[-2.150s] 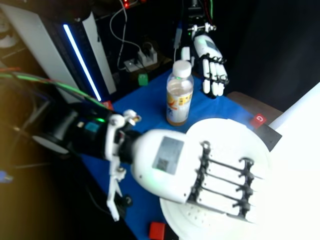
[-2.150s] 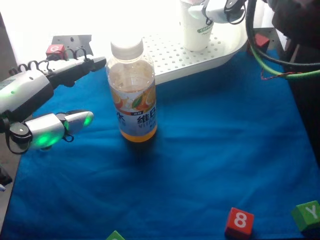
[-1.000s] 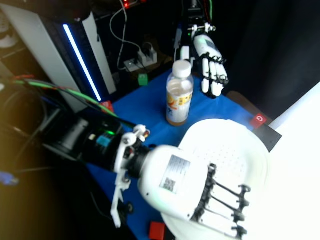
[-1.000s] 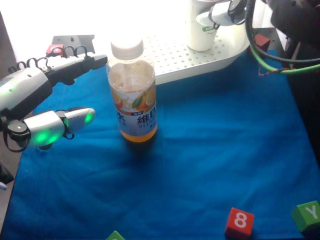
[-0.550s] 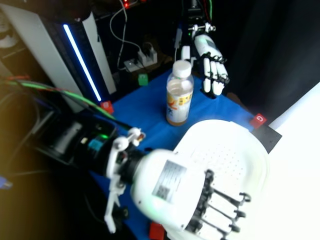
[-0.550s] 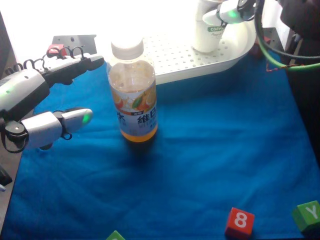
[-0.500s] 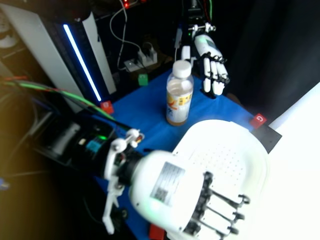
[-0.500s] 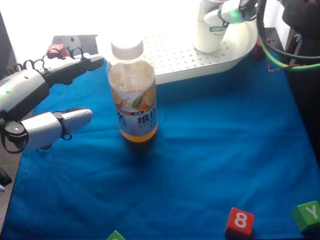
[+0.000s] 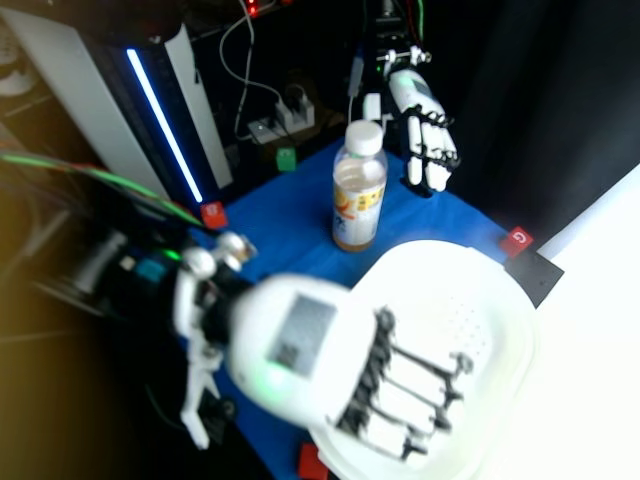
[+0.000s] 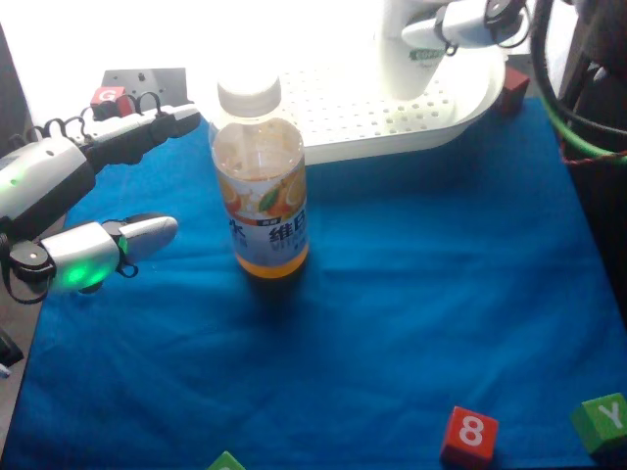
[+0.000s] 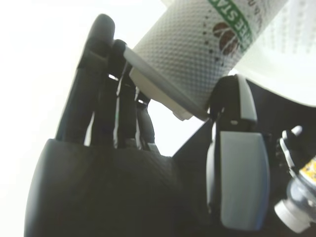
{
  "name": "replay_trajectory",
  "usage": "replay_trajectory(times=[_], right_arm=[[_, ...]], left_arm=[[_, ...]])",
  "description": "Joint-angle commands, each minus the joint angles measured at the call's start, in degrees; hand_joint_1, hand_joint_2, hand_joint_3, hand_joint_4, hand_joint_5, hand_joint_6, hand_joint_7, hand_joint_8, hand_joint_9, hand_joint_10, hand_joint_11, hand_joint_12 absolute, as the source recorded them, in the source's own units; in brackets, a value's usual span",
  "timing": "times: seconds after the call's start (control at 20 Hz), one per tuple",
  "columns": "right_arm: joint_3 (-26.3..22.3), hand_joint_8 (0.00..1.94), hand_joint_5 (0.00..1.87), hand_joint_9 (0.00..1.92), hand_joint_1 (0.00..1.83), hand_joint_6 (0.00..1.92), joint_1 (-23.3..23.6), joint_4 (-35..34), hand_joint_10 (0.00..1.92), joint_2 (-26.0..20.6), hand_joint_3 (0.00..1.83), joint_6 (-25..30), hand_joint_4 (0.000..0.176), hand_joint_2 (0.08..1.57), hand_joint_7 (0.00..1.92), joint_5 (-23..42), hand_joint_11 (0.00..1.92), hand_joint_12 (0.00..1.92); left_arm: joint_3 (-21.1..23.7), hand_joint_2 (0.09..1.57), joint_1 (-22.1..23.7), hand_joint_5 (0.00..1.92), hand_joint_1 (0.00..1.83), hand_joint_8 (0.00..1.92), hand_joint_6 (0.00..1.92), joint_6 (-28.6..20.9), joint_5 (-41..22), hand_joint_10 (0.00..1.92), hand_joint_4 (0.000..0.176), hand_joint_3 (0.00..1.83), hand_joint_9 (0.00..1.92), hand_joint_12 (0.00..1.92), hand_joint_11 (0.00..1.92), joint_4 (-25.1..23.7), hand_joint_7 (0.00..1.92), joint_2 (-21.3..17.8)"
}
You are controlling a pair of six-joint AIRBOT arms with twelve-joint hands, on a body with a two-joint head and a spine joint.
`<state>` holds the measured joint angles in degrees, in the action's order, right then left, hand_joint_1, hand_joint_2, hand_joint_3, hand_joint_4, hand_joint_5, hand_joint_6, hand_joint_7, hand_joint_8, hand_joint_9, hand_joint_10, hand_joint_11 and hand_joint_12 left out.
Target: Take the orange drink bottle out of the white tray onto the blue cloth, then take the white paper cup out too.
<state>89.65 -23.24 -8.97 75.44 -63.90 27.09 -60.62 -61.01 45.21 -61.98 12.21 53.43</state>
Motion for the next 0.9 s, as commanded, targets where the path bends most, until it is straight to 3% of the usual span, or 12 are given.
replay_trajectory(times=[0.0, 0.05, 0.1, 0.15, 0.2, 0.25, 0.35, 0.45, 0.5, 0.65, 0.8, 0.85], right_arm=[[-0.8, 1.71, 0.39, 0.53, 1.04, 1.78, 1.2, 0.8, 1.90, -0.6, 0.01, 0.0, 0.000, 1.40, 0.60, 9.5, 0.68, 1.92], [-2.1, 1.72, 0.36, 0.76, 1.09, 1.73, 1.3, 1.6, 1.92, -1.4, 0.00, 0.0, 0.000, 1.39, 0.66, 10.7, 0.90, 1.92], [-4.1, 1.68, 0.39, 0.78, 1.12, 1.68, 1.3, 2.8, 1.92, -2.6, 0.00, 0.1, 0.000, 1.37, 0.70, 12.1, 0.87, 1.92], [-6.0, 1.68, 0.39, 0.78, 1.12, 1.68, 1.3, 4.0, 1.92, -4.0, 0.00, 0.1, 0.000, 1.37, 0.70, 13.1, 0.87, 1.92], [-8.1, 1.67, 0.40, 0.75, 1.12, 1.66, 1.3, 5.4, 1.90, -5.5, 0.00, 0.2, 0.000, 1.37, 0.71, 14.1, 0.56, 1.92], [-10.1, 1.67, 0.42, 0.62, 1.11, 1.66, 1.3, 6.3, 1.88, -7.1, 0.00, 0.2, 0.000, 1.37, 0.70, 15.0, 0.21, 1.92], [-14.5, 1.69, 0.41, 0.75, 1.05, 1.77, 1.1, 8.1, 1.92, -10.6, 0.00, 0.2, 0.000, 1.39, 0.63, 16.9, 0.96, 1.92], [-17.9, 1.69, 0.39, 0.81, 1.08, 1.75, -0.4, 10.1, 1.92, -12.6, 0.00, 0.2, 0.000, 1.39, 0.66, 17.8, 1.03, 1.92], [-19.1, 1.70, 0.38, 0.68, 1.07, 1.77, -1.3, 10.6, 1.92, -13.4, 0.00, 0.2, 0.000, 1.39, 0.65, 18.5, 0.86, 1.92], [-23.2, 1.74, 0.40, 0.64, 1.05, 1.75, -4.8, 11.7, 1.92, -16.7, 0.00, 0.5, 0.000, 1.40, 0.61, 20.6, 0.81, 1.92], [-24.7, 1.79, 0.35, 0.62, 1.04, 1.78, -8.9, 15.0, 1.92, -18.5, 0.01, 8.1, 0.000, 1.42, 0.58, 23.6, 0.81, 1.92], [-25.3, 1.80, 0.33, 0.47, 1.03, 1.80, -10.0, 15.3, 1.90, -18.9, 0.01, 8.8, 0.000, 1.43, 0.58, 24.1, 0.53, 1.92]], left_arm=[[0.2, 1.32, 0.2, 0.21, 0.71, 0.00, 0.00, -0.3, -7.2, 0.15, 0.094, 0.00, 0.14, 0.97, 0.00, 0.4, 0.18, 0.3], [0.2, 1.32, 0.1, 0.21, 0.69, 0.00, 0.00, -0.3, -7.2, 0.14, 0.069, 0.00, 0.15, 0.99, 0.00, 0.6, 0.18, 0.3], [0.3, 1.32, -0.1, 0.21, 0.72, 0.00, 0.00, -0.3, -7.4, 0.14, 0.051, 0.00, 0.16, 1.02, 0.00, 0.7, 0.18, 0.3], [0.3, 1.32, -0.2, 0.21, 0.72, 0.00, 0.00, -0.3, -7.5, 0.14, 0.051, 0.00, 0.16, 1.02, 0.00, 0.8, 0.18, 0.3], [0.4, 1.32, -0.2, 0.21, 0.74, 0.00, 0.00, -0.3, -7.5, 0.14, 0.043, 0.00, 0.15, 1.01, 0.00, 0.9, 0.18, 0.3], [0.4, 1.33, -0.4, 0.21, 0.72, 0.00, 0.00, -0.3, -7.6, 0.14, 0.050, 0.00, 0.16, 1.04, 0.00, 1.1, 0.18, 0.2], [0.7, 1.33, -1.3, 0.22, 0.76, 0.00, 0.00, -0.3, -8.3, 0.14, 0.049, 0.00, 0.16, 1.07, 0.00, 1.9, 0.18, 0.1], [1.1, 1.33, -2.7, 0.22, 0.73, 0.00, 0.00, -0.3, -9.6, 0.15, 0.057, 0.00, 0.17, 1.13, 0.00, 3.4, 0.18, -0.1], [1.2, 1.33, -3.5, 0.22, 0.67, 0.00, 0.00, -0.3, -10.4, 0.27, 0.065, 0.00, 0.13, 1.24, 0.00, 4.3, 0.19, -0.1], [1.7, 1.32, -5.8, 0.23, 0.65, 0.01, 0.00, -0.3, -12.7, 0.61, 0.065, 0.00, 0.00, 1.26, 0.00, 6.7, 0.19, -0.5], [2.1, 1.32, -7.7, 0.22, 0.66, 0.00, 0.00, -0.3, -14.8, 0.55, 0.083, 0.00, 0.00, 1.23, 0.00, 8.9, 0.18, -0.8], [2.1, 1.31, -8.0, 0.22, 0.69, 0.00, 0.00, -0.3, -15.1, 0.52, 0.086, 0.00, 0.00, 1.12, 0.00, 9.2, 0.18, -0.8]])
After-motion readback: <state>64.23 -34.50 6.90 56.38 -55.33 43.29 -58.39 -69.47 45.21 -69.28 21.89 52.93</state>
